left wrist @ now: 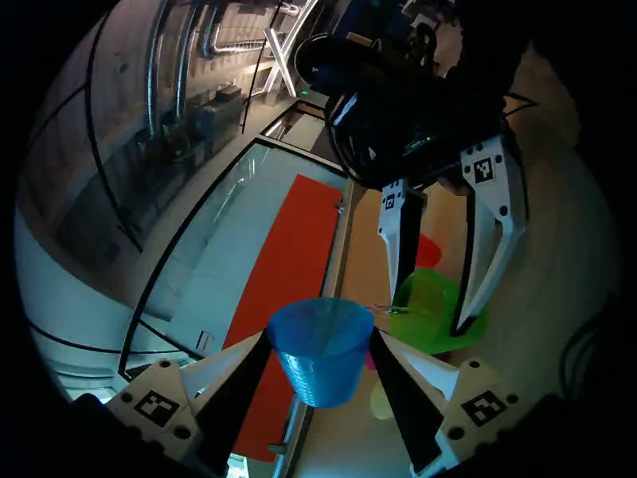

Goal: Pour water

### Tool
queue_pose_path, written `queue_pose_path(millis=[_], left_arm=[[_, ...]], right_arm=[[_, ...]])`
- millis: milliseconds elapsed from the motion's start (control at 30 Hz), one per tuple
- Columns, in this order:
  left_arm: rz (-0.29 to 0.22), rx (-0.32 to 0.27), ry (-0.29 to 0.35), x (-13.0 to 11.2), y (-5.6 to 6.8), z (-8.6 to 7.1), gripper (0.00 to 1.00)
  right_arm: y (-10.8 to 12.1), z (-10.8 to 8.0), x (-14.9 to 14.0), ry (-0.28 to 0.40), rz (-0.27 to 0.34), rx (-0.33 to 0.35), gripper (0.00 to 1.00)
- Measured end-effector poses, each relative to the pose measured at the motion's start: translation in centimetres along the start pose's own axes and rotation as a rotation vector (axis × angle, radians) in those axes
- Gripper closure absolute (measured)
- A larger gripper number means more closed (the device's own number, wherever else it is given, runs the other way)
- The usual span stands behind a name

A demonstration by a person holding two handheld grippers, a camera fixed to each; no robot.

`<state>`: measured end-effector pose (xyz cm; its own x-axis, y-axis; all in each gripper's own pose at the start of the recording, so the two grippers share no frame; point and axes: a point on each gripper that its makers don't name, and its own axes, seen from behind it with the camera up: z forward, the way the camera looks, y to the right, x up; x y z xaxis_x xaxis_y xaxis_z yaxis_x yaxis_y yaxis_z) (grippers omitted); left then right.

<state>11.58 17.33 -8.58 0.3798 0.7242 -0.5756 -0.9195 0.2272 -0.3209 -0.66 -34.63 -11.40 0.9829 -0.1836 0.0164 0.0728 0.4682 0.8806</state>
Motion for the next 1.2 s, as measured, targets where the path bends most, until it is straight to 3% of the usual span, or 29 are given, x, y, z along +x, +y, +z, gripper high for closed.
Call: queue_pose_path(millis=[1200], left_arm=[[0.07,0.011,0.007,0.43,-0.11,0.36,0.13]], right_arm=[[0.11,-0.17,-0.12,0.003,-0.001,-0.002,0.06]])
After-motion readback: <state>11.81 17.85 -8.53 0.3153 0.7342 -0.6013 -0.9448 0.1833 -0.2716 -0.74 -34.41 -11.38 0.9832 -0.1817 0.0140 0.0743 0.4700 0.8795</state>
